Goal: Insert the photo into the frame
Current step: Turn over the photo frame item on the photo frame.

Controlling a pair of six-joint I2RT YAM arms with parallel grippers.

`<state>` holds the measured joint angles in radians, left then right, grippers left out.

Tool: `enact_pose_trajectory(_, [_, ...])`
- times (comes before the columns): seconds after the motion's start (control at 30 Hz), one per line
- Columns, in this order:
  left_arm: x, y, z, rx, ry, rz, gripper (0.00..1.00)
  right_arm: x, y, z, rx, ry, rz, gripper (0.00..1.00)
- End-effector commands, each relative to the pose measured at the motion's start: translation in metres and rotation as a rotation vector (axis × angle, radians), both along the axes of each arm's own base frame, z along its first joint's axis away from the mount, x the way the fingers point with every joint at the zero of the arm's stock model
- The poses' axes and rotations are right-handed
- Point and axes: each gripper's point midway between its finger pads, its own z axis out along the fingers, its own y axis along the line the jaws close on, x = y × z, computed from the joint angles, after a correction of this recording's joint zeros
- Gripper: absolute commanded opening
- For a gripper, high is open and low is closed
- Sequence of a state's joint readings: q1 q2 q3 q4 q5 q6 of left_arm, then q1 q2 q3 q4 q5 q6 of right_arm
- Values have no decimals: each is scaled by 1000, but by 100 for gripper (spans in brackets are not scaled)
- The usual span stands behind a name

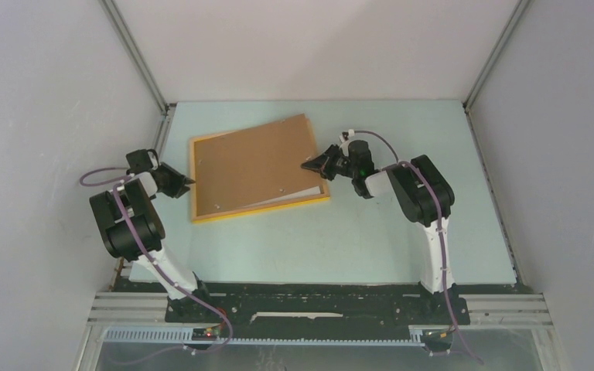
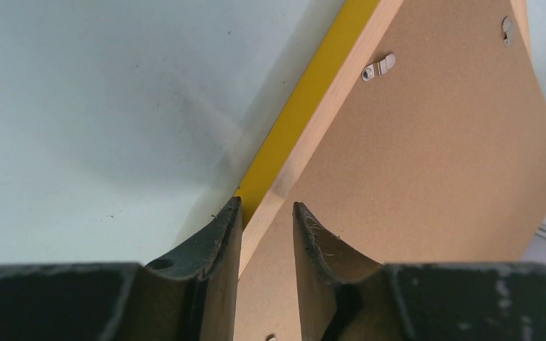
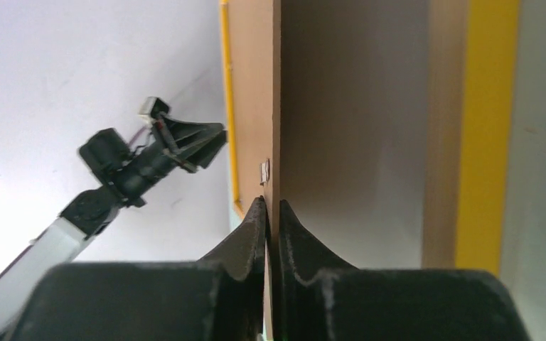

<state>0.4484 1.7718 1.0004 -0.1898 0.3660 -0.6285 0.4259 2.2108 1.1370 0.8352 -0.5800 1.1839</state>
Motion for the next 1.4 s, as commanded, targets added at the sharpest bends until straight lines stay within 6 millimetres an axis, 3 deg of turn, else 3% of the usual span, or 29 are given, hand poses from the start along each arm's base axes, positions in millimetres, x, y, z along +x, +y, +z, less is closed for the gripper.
enact_pose_trajectory(0.0, [-2,-20,13,-69,-35,-44,33,-5,0,7,-169,-39,42,14])
enact_pose_trajectory(0.13, [-1,-20,15,-67,-39,-43,34,-7,-1,1,-352,-30,69,28])
enact_pose_trajectory(0.37, [0,-20,20,-58,-53,-47,34,-10,-12,-2,-517,-14,108,48])
enact_pose_trajectory(0.47, [-1,-20,20,-58,-53,-49,35,-14,-20,3,-598,-32,116,62])
enact_pose_trajectory(0.7, [-1,-20,22,-51,-54,-53,35,-12,-32,24,-827,-75,143,73])
enact_pose_trajectory(1.0, [-1,-21,24,-48,-58,-54,35,-15,-57,39,-1007,-94,81,76])
enact_pose_trajectory(1.13, [0,-21,24,-49,-58,-55,35,-19,-49,35,-974,-93,113,75])
enact_pose_trajectory(1.23, [0,-21,25,-47,-59,-56,36,-10,-51,29,-944,-73,98,72])
enact_pose_trajectory(1.37, [0,-22,27,-47,-62,-58,36,12,-51,18,-867,-42,65,60])
